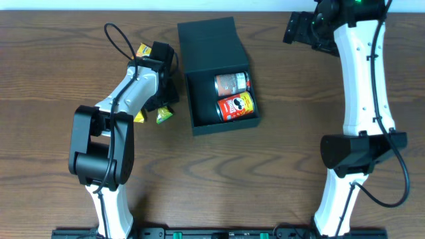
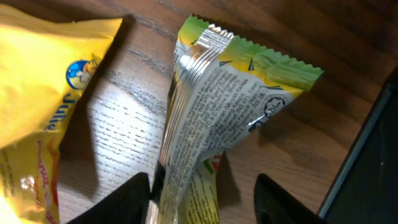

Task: Pack container
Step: 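Lower the left gripper onto the green-and-silver snack packet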

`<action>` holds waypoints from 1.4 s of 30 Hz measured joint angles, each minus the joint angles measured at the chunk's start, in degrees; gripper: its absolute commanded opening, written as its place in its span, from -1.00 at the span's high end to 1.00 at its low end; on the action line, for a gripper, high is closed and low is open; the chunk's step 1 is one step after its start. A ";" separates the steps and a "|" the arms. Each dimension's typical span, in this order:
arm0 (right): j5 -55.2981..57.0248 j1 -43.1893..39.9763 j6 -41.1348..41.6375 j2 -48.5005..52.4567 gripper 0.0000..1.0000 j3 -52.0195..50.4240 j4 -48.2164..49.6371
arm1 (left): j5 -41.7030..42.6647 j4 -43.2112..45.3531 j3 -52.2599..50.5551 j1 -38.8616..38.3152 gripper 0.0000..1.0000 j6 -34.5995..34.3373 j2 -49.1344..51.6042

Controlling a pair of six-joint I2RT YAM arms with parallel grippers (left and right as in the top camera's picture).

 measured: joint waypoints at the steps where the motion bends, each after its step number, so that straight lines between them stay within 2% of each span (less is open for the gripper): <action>1: 0.00 0.00 0.00 0.00 -0.89 0.00 0.17 | -0.11 0.09 0.00 0.00 0.05 -0.09 0.00; 14: 0.00 0.00 0.00 0.00 -0.91 0.00 1.36 | -0.87 0.63 0.00 0.00 0.15 0.07 0.00; 17: 0.00 0.00 0.00 0.00 -0.92 0.00 1.40 | -0.90 1.40 0.00 0.00 0.32 0.07 0.00; 34: 0.02 0.00 0.00 0.00 -0.94 0.00 1.73 | -1.57 1.79 0.00 0.00 0.88 0.09 0.00; 42: 0.00 0.00 0.00 0.00 -0.96 0.00 1.79 | -2.32 1.79 0.00 0.00 0.88 0.07 0.00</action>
